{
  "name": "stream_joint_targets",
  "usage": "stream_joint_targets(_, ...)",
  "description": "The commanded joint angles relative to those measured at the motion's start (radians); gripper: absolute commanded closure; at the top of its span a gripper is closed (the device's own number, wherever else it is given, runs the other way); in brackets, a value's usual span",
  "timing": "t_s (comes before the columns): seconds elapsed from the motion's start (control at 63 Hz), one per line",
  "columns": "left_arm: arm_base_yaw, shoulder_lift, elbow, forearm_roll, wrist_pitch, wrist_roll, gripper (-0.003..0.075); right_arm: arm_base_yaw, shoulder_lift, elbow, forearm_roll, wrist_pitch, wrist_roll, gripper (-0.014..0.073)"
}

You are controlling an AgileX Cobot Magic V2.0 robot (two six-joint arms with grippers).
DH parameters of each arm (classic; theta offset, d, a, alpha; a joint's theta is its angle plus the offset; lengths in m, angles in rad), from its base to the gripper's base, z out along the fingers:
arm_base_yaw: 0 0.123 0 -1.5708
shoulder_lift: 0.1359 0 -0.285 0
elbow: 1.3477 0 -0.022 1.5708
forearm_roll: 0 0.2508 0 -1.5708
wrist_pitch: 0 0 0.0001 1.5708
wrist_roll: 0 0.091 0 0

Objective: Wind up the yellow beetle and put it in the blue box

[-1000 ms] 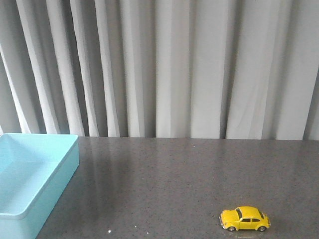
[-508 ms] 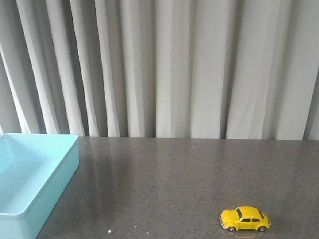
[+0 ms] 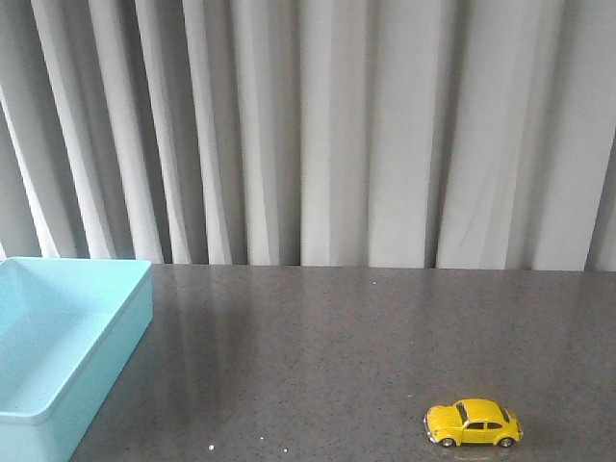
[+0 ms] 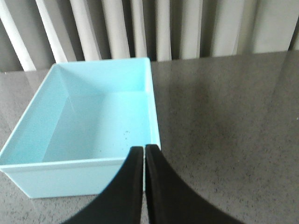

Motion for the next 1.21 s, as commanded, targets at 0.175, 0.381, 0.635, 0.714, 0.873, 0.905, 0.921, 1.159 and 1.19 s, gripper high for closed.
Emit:
stream_joint_targets(0.175,-0.007,0.066,-0.03,-0.005,-0.022,0.0,0.0725,-0.006,0.074,0.01,0.005,0.006,0.0,0.0599)
stream_joint_targets(0.381,-0.007,0.11,-0.03,-0.003,-0.002,0.0,0.0682,-0.006,0.074,0.01,0.026,0.01,0.0,0.0563)
stream_joint_targets(0.635,-0.007,0.208,-0.03,-0.002,0.023,0.019,0.0381,-0.006,0.074,0.01,0.112,0.01,-0.08,0.0259)
stream_joint_targets(0.714,-0.007,0.231,-0.03,-0.005,0.023,0.022,0.0303,-0.006,0.074,0.01,0.117,0.005,-0.094,0.0163)
stream_joint_targets(0.873,-0.007,0.251,-0.03,-0.006,0.025,0.021,0.0265,-0.006,0.074,0.01,0.128,0.02,-0.077,0.0077)
stream_joint_targets(0.905,-0.007,0.251,-0.03,-0.006,0.024,0.021,0.0267,-0.006,0.074,0.01,0.14,0.013,-0.077,0.0078)
stream_joint_targets(0.921,-0.007,0.251,-0.03,-0.006,0.025,0.021,0.0269,-0.006,0.074,0.01,0.148,0.008,-0.079,0.0078)
stream_joint_targets(1.159,-0.007,0.251,-0.03,-0.006,0.025,0.021,0.0269,-0.005,0.201,-0.051,0.305,0.002,-0.218,0.0078)
stream_joint_targets(1.19,-0.007,0.251,-0.03,-0.006,0.026,0.021,0.0269,-0.005,0.242,-0.069,0.328,0.019,-0.237,0.0078)
